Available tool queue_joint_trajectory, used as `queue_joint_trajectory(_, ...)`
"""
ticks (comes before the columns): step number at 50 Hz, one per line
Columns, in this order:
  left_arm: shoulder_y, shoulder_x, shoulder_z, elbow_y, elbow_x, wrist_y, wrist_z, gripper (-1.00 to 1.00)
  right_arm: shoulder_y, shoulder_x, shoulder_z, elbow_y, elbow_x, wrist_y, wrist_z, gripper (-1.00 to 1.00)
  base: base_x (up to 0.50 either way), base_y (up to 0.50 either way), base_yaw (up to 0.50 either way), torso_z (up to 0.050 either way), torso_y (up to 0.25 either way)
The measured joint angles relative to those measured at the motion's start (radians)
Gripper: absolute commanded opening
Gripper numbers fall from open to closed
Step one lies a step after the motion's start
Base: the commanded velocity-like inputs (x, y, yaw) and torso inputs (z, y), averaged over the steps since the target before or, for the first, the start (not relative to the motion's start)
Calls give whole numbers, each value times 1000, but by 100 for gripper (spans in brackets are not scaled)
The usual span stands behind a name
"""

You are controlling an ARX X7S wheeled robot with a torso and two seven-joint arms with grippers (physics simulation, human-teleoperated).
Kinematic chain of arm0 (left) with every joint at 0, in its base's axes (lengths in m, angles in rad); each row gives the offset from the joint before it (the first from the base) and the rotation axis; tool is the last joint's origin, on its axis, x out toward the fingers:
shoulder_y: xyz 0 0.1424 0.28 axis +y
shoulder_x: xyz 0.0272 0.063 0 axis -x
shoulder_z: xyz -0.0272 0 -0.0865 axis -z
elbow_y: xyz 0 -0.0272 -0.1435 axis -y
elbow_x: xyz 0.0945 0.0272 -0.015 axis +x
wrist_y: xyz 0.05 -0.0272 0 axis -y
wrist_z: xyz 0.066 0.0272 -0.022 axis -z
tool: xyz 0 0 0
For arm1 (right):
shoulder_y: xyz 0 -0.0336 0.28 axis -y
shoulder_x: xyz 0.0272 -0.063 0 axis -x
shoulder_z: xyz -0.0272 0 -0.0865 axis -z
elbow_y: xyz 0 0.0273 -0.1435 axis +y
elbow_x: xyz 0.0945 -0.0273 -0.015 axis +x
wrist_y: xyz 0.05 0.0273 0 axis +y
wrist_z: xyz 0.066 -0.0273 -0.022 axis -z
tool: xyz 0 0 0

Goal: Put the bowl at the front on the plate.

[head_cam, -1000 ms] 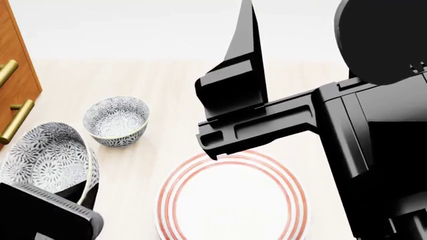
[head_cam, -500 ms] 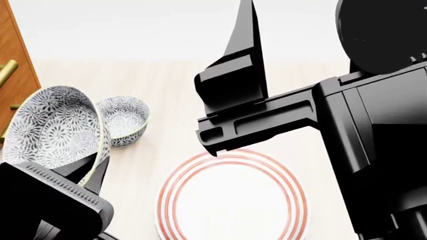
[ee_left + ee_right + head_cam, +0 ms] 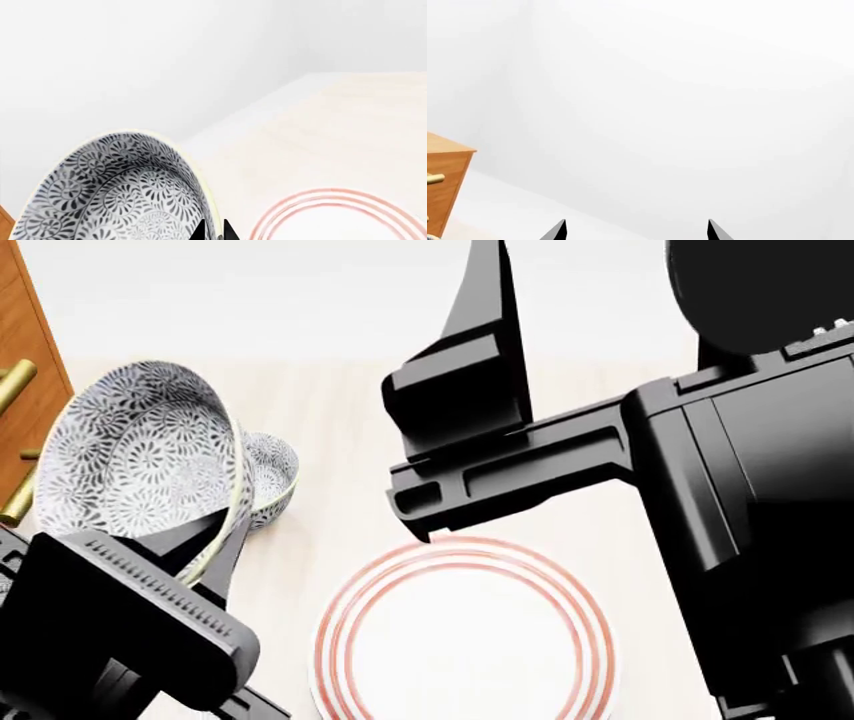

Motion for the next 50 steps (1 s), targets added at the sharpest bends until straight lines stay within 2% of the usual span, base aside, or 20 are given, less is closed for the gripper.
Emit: queue_joint_trajectory(50,-195,58,225,-232,202,46,243,-100,71,-5,52,33,-7,-51,-53,100,0,0,0,0,0)
